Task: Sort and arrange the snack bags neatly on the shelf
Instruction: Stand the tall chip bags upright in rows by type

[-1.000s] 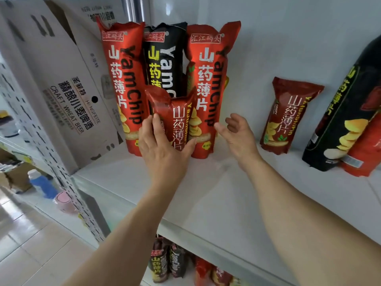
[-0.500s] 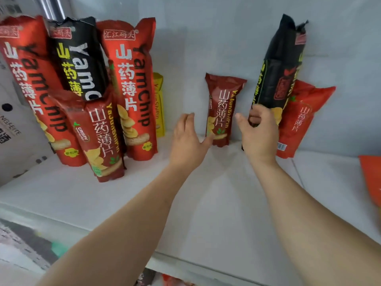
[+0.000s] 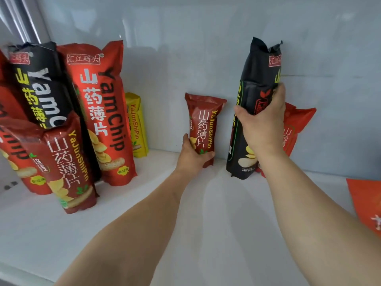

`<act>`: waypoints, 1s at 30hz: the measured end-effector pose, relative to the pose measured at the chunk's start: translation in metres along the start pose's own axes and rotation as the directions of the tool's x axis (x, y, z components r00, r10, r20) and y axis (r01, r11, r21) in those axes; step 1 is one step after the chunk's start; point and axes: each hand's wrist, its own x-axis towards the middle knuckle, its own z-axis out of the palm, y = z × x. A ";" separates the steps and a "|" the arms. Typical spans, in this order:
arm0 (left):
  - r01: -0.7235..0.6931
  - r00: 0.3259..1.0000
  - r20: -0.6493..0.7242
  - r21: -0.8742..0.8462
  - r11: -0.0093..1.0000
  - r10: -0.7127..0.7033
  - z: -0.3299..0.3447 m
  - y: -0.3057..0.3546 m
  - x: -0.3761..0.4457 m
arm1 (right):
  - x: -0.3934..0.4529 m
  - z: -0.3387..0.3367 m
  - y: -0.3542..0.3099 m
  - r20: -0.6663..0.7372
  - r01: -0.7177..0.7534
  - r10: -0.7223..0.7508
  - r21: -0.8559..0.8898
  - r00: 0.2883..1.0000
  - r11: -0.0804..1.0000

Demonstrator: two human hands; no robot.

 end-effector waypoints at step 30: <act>0.153 0.914 -0.399 0.173 0.973 -0.072 -0.087 -0.038 -0.006 | -0.064 0.060 -0.032 0.332 -0.198 0.103 0.268 0.938 0.943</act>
